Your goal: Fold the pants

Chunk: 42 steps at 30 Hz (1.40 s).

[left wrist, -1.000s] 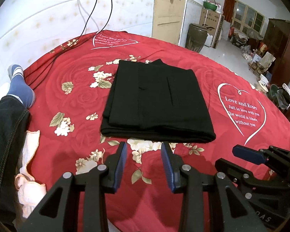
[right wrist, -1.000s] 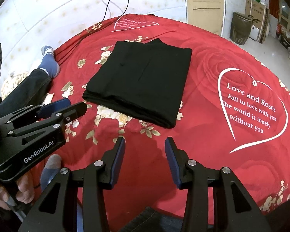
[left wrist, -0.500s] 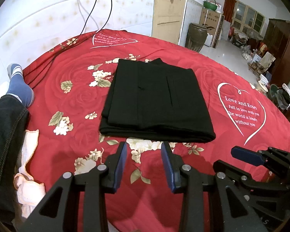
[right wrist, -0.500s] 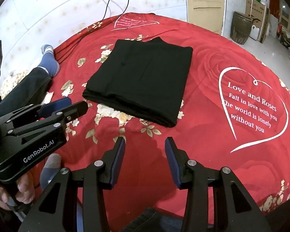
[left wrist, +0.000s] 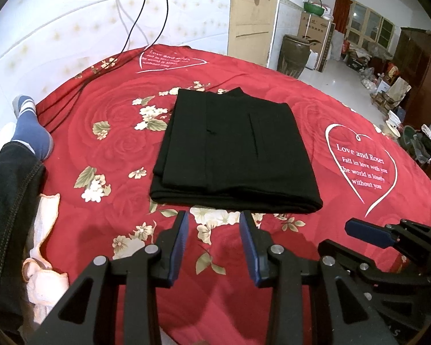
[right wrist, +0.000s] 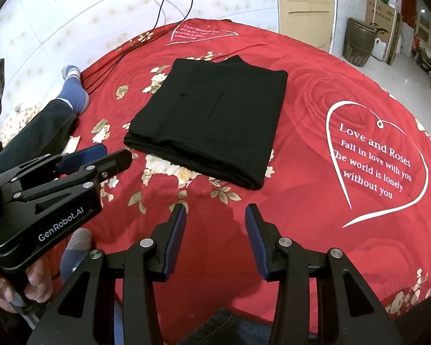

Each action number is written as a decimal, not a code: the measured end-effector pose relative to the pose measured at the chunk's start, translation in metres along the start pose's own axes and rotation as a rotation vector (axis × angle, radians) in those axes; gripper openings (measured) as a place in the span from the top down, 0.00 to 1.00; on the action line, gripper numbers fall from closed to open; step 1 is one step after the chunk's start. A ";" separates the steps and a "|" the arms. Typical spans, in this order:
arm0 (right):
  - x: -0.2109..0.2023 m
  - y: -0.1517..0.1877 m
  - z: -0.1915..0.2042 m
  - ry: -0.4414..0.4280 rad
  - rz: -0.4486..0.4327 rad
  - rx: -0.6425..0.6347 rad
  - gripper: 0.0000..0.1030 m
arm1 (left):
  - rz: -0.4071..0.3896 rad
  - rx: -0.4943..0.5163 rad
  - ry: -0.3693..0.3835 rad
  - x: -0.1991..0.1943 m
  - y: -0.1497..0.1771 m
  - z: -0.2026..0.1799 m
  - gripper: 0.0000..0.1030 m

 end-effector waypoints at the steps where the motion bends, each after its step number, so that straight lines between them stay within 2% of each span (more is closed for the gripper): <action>1: 0.000 0.000 0.000 0.001 0.000 -0.001 0.58 | 0.001 0.000 0.000 0.000 0.000 0.000 0.62; 42: -0.012 -0.004 0.007 0.025 0.001 -0.037 0.58 | -0.007 0.004 -0.013 -0.004 -0.002 0.001 0.62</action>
Point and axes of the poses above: each gripper's, at about its wrist camera, not at the fingertips, and x roughly the way its jaws point, z to its left, y to its underside, the point moved 2 cm from there along x, roughly the way its jaws point, and after that the axes turned 12 degrees about -y, right-handed, at the moved point
